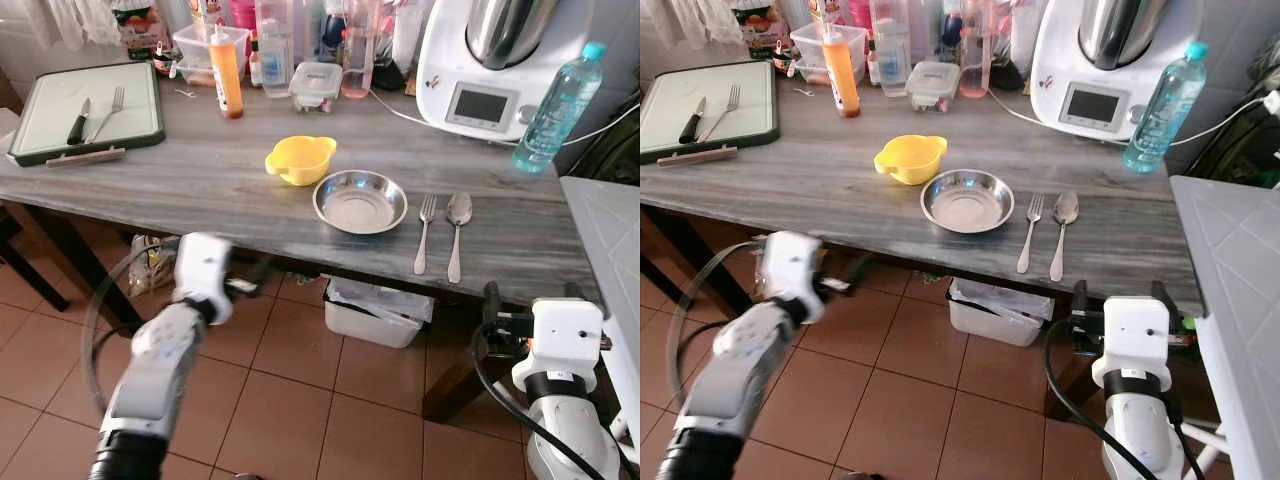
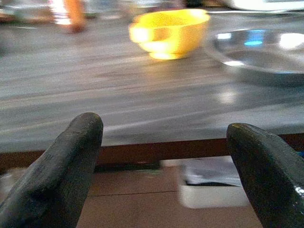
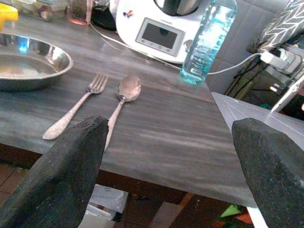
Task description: Setting the table
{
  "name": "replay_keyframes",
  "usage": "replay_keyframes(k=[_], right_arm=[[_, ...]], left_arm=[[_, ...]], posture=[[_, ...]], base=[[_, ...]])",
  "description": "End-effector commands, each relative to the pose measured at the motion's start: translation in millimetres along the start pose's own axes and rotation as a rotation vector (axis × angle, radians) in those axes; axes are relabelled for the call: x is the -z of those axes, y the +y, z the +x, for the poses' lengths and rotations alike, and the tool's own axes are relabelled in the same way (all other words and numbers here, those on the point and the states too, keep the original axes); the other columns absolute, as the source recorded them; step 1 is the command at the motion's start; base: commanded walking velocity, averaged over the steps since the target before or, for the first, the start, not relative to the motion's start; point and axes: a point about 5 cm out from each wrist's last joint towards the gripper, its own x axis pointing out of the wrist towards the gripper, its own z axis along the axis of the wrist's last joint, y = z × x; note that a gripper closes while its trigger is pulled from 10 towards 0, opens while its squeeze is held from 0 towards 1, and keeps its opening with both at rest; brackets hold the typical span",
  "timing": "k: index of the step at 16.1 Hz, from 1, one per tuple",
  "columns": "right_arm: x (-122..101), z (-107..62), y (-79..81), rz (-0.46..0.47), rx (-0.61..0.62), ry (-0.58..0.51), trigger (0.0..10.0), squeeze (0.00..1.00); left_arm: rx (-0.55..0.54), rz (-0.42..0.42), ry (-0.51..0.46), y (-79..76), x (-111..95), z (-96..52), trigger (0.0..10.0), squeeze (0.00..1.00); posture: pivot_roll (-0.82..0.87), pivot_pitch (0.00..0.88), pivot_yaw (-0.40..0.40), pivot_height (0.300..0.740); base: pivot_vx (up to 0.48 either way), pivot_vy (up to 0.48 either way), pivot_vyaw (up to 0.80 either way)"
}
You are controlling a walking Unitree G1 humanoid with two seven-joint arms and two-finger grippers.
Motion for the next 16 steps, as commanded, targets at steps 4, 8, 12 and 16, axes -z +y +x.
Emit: replay_keyframes(k=[4, 8, 12, 16], right_arm=[[-1.9, 3.1, 10.1, 0.015, -0.07, -0.01, 10.0, 0.0], [2.7, 3.9, 10.9, 0.013, -0.088, 0.002, 10.0, 0.0], [8.6, 5.6, 11.9, 0.016, -0.092, 0.02, 10.0, 0.0], [16.3, 6.0, 16.0, 0.032, -0.091, 0.035, 10.0, 0.0]], left_arm=[[-0.184, 0.062, 0.028, 24.4, 17.1, -25.1, 10.0, 0.0], [-0.227, 0.046, 0.041, 25.5, 25.3, -56.8, 10.0, 0.0], [-0.249, 0.083, 0.052, 27.7, 29.1, -65.5, 10.0, 0.0], [-0.243, 0.096, 0.076, 27.0, 32.9, -71.2, 10.0, 0.0]], posture=[[0.16, 0.053, -0.05, 0.74], [0.21, 0.06, -0.074, 0.74], [0.22, 0.061, -0.074, 0.74], [0.24, 0.062, -0.048, 0.74]], base=[[0.0, 0.0, 0.0], [0.0, 0.0, 0.0], [0.0, 0.0, 0.0], [0.0, 0.0, 0.0]])
